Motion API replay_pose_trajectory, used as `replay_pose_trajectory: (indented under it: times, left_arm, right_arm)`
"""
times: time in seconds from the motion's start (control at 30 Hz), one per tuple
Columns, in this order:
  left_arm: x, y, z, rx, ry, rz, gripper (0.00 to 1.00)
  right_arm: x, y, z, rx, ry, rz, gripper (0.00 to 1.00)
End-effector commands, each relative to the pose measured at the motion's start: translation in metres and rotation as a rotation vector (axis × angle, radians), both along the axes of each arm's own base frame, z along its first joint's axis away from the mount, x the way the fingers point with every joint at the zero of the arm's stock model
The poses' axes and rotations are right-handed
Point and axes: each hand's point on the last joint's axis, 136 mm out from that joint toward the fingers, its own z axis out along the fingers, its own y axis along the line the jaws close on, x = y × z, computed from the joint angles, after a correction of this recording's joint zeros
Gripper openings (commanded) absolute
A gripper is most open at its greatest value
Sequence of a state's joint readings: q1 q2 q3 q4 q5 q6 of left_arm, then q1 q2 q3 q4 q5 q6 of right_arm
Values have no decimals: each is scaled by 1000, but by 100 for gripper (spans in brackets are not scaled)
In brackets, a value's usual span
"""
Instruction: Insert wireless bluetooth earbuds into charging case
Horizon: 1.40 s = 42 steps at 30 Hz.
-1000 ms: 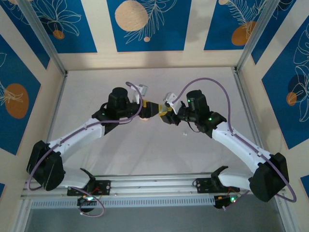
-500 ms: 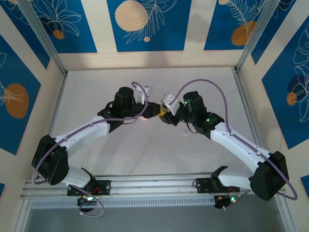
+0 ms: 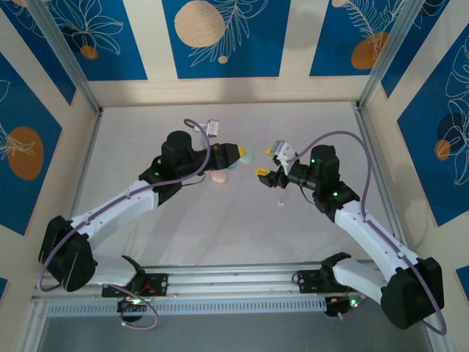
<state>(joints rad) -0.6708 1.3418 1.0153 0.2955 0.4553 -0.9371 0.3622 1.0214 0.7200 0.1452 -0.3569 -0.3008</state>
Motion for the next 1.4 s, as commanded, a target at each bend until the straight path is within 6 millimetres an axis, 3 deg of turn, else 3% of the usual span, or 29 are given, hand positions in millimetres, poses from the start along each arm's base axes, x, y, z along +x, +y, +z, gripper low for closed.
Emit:
replay_pose_trajectory:
  times: [0.0,0.17,0.57,0.73,1.1,1.17,1.27,1.37]
  left_arm:
    - [-1,-2,28,-135,20,0,14]
    - [1,-5,36,-172,37,-4,14]
    - [2,-9,34,-179,48,-9,14]
    - [3,-11,34,-184,51,-14,14]
    - [2,-9,39,-192,33,-12,15]
    - [2,-7,41,-193,12,-6,21]
    - [0,-5,46,-169,-70,-4,43]
    - [-8,1,52,-107,-246,-7,58]
  right_arm:
    - [-11,10,31,84,-99,119,65]
    - [-12,18,49,113,-134,188,65]
    - [6,33,68,177,-151,220,59]
    - [9,37,70,186,-139,234,57]
    - [14,38,62,171,-102,225,38]
    - [13,38,64,171,-88,234,35]
    - [5,37,66,179,-21,282,34]
    - [-6,35,72,195,74,365,33]
